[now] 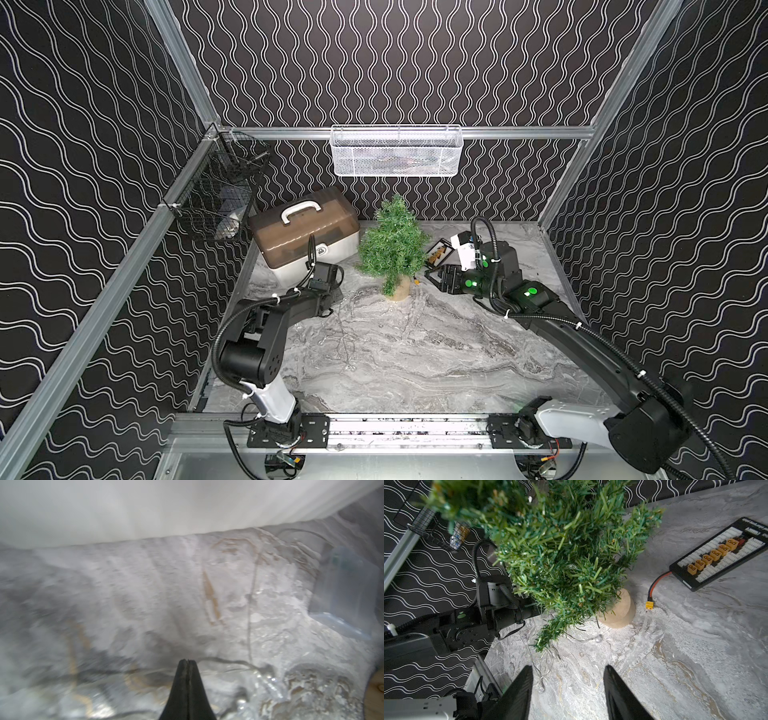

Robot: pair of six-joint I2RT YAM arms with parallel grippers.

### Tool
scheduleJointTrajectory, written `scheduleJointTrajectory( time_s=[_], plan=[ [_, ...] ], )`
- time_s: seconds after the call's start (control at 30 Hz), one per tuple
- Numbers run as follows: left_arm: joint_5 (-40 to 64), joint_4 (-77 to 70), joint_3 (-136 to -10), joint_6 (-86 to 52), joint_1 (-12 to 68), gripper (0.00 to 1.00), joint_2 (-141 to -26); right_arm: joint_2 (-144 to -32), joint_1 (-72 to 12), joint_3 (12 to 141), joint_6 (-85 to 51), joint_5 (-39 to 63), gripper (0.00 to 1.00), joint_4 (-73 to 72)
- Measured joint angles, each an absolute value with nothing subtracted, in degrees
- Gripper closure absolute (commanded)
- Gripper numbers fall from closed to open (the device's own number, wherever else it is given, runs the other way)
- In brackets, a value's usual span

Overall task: Remove string lights from the small christmas tree
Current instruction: Place the light string at the center of the board.

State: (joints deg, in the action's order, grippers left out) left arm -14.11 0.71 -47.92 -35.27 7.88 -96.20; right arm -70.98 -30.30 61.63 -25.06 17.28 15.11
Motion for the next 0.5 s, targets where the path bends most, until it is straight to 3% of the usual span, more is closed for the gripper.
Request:
scheduleJointTrajectory(
  time_s=[0.07, 0.17, 0.37, 0.5],
  plan=[
    [-14.09, 2.37, -46.96, -36.10, 6.94, 0.97, -94.98, -70.13, -30.28, 61.32, -25.06, 17.26, 0.45, 15.14],
    [-13.58, 4.08, -45.69, -36.23, 6.68, 0.82, -93.45, -69.60, -30.26, 60.97, -25.06, 17.30, 0.45, 15.18],
    [-12.82, 5.58, -46.78, -36.29, 6.66, 0.78, -93.49, -69.32, -30.26, 60.40, -25.08, 17.65, 0.45, 15.42],
    [-13.06, 6.63, -46.87, -36.27, 7.03, 0.63, -92.77, -68.84, -30.26, 60.34, -25.04, 17.61, 0.43, 15.51]
  ],
)
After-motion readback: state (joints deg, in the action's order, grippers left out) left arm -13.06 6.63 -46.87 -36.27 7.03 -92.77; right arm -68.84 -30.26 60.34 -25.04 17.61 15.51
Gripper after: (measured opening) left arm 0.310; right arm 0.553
